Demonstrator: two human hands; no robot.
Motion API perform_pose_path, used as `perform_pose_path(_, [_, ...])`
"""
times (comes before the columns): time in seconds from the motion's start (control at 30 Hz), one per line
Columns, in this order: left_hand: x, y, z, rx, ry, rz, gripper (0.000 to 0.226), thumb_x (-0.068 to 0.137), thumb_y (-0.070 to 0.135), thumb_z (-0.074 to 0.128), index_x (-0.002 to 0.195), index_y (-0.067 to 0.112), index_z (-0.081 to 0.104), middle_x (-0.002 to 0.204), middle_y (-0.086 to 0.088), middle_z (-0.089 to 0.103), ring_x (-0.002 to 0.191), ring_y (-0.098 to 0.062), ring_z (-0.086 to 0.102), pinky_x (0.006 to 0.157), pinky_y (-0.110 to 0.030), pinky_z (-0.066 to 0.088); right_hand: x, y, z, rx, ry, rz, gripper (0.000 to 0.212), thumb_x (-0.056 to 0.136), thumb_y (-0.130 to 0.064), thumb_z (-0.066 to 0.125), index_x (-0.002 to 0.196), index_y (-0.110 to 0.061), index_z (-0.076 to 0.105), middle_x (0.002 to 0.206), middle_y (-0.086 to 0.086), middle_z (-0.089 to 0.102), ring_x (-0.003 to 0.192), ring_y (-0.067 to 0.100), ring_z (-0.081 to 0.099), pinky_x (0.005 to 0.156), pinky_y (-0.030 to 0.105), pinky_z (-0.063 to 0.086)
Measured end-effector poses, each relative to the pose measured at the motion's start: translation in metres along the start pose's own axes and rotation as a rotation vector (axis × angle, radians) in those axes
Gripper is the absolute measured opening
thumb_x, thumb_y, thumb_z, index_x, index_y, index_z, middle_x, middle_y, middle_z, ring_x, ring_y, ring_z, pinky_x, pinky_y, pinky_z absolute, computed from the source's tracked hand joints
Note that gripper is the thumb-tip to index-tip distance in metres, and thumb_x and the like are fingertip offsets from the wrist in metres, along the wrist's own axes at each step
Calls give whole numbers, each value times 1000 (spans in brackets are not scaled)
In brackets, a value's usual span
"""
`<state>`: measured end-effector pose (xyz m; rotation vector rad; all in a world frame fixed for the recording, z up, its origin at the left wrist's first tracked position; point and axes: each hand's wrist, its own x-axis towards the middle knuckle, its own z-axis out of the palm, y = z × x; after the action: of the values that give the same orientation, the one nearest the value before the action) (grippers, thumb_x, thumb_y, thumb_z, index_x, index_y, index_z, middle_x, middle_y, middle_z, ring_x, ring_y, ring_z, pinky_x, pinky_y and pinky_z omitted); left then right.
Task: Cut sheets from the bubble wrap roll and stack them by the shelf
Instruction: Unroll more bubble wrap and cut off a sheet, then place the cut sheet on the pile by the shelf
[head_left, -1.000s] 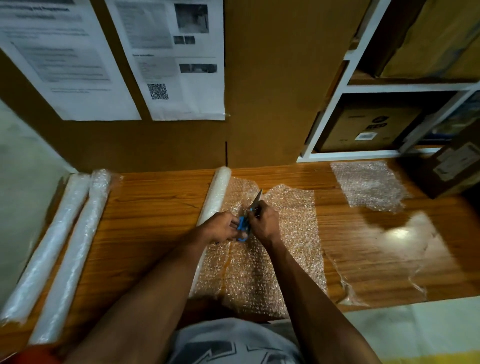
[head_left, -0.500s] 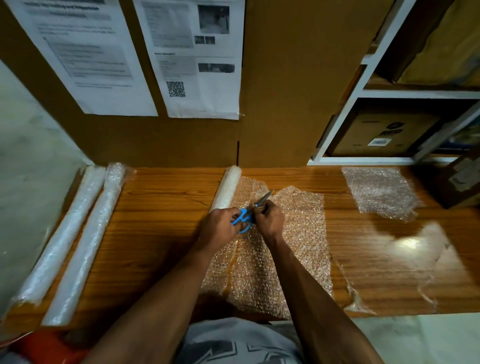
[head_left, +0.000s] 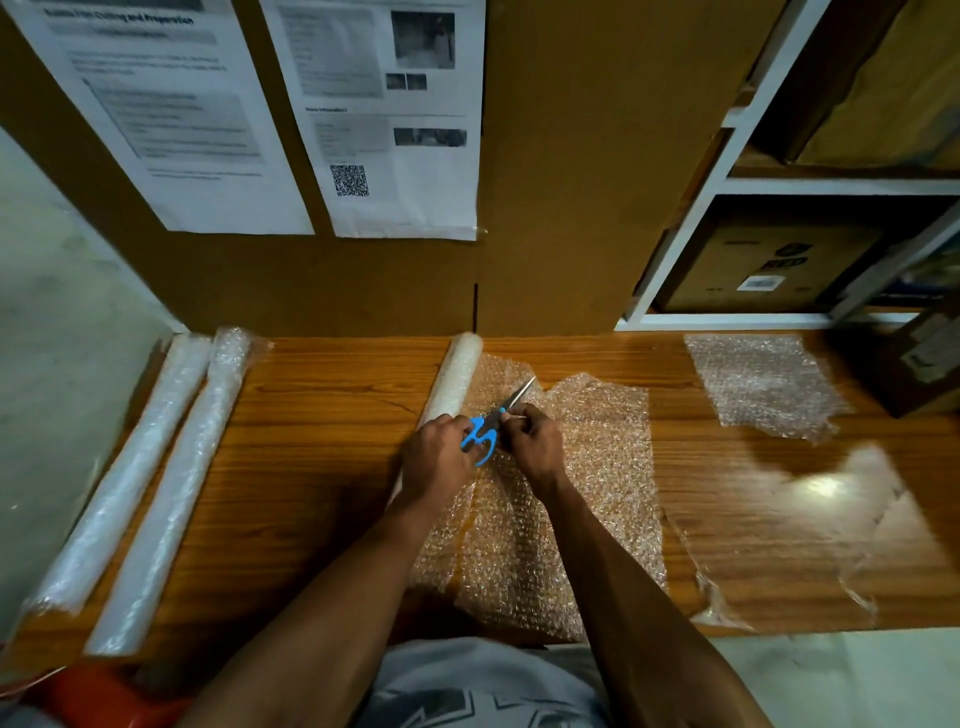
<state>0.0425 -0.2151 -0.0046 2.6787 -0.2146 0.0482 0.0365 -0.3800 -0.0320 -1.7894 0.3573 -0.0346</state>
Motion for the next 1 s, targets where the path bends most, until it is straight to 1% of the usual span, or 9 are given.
perform_pose_path(0.07, [-1,3,1,19,-5,-40,40,87,41,78,121,20,71,113,-2,71,101,-23,67,80,-34,54,-3,3,-1,-83,20,-23,17,98,-37,62,105,-26,72,94,-3,79,87,20,76,80,47,64])
perform_pose_path(0.17, [-2,3,1,35,-26,-103,35,88,35,78,116,14,72,110,-7,71,101,-27,67,81,-36,54,-17,4,-13,-268,-11,-145,11,102,-30,62,110,-22,66,100,-6,71,87,12,69,75,28,59])
perform_pose_path(0.3, [-4,-5,3,134,-33,-70,26,88,35,76,104,15,73,102,-6,71,91,-27,70,74,-37,56,-31,34,-36,-682,41,-267,34,101,-50,53,122,-25,63,125,1,59,108,20,53,79,33,49])
perform_pose_path(0.47, [-9,3,10,-9,-55,151,21,88,25,74,109,26,71,113,5,66,92,-22,68,73,-37,58,-50,39,-54,-867,144,-177,35,103,-41,50,126,-17,62,128,9,60,112,27,55,83,35,48])
perform_pose_path(0.57, [-10,14,20,-29,-189,294,32,87,27,76,119,27,73,124,8,66,107,-18,66,89,-35,57,-58,36,-69,-900,110,-75,45,96,-28,69,137,-13,57,139,12,57,122,30,53,97,42,50])
perform_pose_path(0.67, [-12,22,29,36,-227,361,37,89,27,73,126,27,71,128,6,65,115,-18,60,97,-34,52,-65,37,-89,-908,132,-16,42,100,-27,64,139,-16,55,141,8,56,126,27,49,101,38,45])
perform_pose_path(0.73, [-14,25,32,47,-214,359,38,88,25,74,125,29,71,128,8,64,115,-17,59,98,-34,52,-69,42,-104,-923,160,12,40,100,-29,63,138,-16,55,140,8,57,127,28,49,101,39,43])
perform_pose_path(0.9, [-12,27,34,47,-187,356,26,88,24,76,112,33,74,121,12,65,110,-11,59,93,-34,55,-80,53,-129,-998,72,37,60,90,-21,75,146,-21,53,151,2,51,135,30,45,110,41,39])
perform_pose_path(1.0, [-9,28,35,47,-183,338,20,88,23,77,104,34,74,117,12,66,107,-10,58,88,-35,57,-80,59,-137,-1002,98,56,66,89,-18,78,150,-21,52,152,4,52,137,31,46,113,43,41])
